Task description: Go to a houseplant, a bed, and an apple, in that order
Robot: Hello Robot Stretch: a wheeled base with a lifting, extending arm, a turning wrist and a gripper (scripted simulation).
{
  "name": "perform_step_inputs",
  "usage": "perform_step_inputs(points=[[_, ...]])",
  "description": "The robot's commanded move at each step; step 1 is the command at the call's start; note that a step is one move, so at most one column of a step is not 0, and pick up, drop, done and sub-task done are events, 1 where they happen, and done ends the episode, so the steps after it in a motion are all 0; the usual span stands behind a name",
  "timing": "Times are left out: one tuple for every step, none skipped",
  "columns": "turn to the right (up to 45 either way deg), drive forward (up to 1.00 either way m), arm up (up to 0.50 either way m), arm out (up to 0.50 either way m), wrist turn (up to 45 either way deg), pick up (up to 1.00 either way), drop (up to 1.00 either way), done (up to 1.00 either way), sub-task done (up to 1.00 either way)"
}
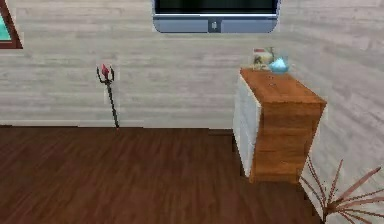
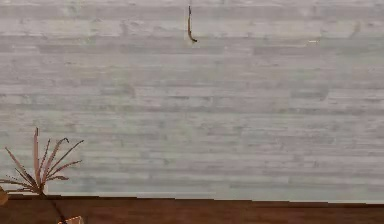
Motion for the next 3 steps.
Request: perform_step_inputs(points=[[-45.0,0.00,0.00,0.00,0.0,0.00,0.00,0.00,0.00],[-45.0,0.00,0.00,0.00,0.0,0.00,0.00,0.00,0.00],[-9.0,0.00,0.00,0.00,0.0,0.00,0.00,0.00,0.00]])
